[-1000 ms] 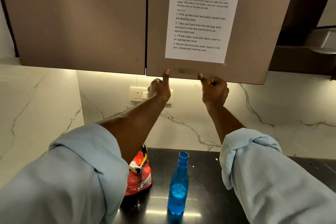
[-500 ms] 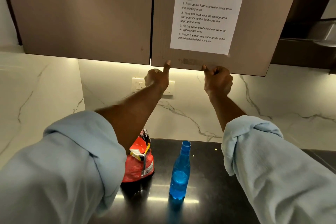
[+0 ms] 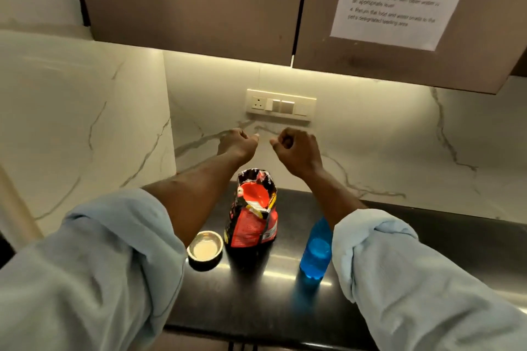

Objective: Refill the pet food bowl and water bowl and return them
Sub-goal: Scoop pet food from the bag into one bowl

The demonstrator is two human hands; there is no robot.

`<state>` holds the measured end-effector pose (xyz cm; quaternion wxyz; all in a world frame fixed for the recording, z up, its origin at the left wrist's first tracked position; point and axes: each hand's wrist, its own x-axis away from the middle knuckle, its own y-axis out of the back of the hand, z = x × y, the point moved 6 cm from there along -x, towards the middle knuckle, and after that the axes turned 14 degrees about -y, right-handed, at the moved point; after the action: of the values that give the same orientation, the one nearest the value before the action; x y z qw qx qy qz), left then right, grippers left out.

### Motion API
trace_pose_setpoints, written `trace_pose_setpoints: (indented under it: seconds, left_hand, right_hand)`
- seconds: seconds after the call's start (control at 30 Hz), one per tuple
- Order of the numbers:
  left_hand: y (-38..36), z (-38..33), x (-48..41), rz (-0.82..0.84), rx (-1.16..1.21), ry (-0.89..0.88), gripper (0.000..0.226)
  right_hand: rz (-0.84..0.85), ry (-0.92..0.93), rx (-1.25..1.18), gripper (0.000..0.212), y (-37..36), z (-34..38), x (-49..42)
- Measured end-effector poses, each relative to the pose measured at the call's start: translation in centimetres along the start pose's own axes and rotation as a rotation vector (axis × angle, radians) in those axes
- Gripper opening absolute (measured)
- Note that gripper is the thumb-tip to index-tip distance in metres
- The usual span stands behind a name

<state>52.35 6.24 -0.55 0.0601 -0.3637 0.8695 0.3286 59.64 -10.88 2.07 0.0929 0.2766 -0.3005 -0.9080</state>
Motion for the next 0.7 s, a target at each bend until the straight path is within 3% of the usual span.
trace_pose_setpoints:
  seconds: [0.1,0.23,0.53,0.7]
  left_hand:
    - [-0.3,4.5,1.2,0.04,-0.032,0.067,0.032]
    - [-1.8,10.1,3.3,0.122,-0.059,0.162,0.031]
    - [-5.9,15.1,4.2,0.209,-0.084,0.217,0.036]
    - [-7.9,15.5,3.1,0.229,-0.136,0.208,0.038]
  right_hand:
    - [0.176,-0.13,0.04,0.012,-4.3,-2.8,1.0]
    - [0.384,-0.233,0.078,0.01,-8.6,-5.5,3.4]
    - [0.447,-0.352,0.063,0.022,-13.9,-8.7,3.7]
    - [0.584,-0.341,0.244,0.028,-17.2,-8.6,1.7]
